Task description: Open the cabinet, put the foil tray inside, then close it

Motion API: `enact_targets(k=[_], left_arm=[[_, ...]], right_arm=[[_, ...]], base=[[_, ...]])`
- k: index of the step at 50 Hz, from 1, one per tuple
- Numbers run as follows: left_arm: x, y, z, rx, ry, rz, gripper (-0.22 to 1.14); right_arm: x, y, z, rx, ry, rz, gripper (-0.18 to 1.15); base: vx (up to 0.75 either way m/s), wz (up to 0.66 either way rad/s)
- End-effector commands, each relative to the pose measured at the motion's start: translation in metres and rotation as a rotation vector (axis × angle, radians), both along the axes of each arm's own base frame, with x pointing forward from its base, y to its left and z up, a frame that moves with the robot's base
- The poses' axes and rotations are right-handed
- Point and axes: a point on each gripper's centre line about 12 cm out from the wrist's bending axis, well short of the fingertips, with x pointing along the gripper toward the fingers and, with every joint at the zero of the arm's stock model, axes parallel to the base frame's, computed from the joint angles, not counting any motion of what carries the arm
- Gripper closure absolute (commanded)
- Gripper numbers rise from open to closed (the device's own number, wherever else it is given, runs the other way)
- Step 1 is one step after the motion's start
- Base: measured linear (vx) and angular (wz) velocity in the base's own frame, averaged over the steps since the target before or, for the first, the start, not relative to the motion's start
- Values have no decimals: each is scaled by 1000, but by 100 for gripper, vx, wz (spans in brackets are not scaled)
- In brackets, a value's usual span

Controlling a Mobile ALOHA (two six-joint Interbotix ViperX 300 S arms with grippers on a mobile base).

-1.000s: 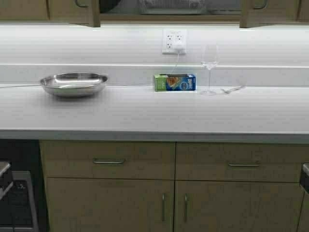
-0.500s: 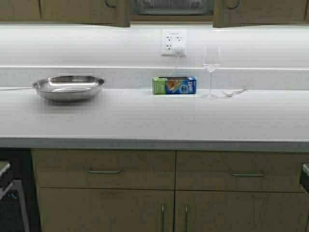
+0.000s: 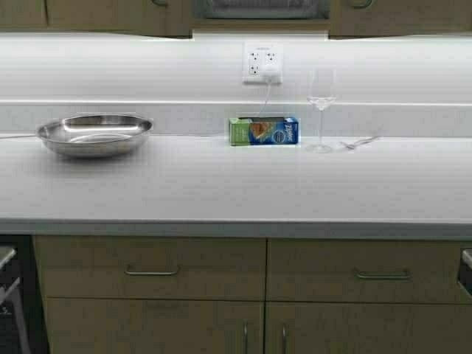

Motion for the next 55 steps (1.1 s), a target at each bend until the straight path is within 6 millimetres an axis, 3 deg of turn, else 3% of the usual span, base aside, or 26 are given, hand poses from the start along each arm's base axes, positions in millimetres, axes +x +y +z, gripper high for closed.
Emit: enact_targets(k=[1,12,17,28,36,43,55], left_arm=[[12,-31,18,-7,-40,-68,88],[18,-71,19,-9,-25,-142,88],[7,-69,18,-2,-12,-136,88],[-16,-59,8,3,14,-132,88],[-31,-54,-4,11,38,-131,88],[-40,-50,-10,15,50,-129,88],[-48,-46,-23,15,81,-127,88]], right_arm=[[7,3,19,16,-41,6,90],[22,12,36,18,-71,31,90],[27,23,44,21,-84,60,90],[52,42,41,19,-60,95,90],[43,46,31,5,-16,76,90],[23,49,22,1,1,93,90],[-1,42,13,-3,11,81,90]], base=[[13,2],[15,4],[16,6],[18,0],[14,0],[14,-2],[11,-1]])
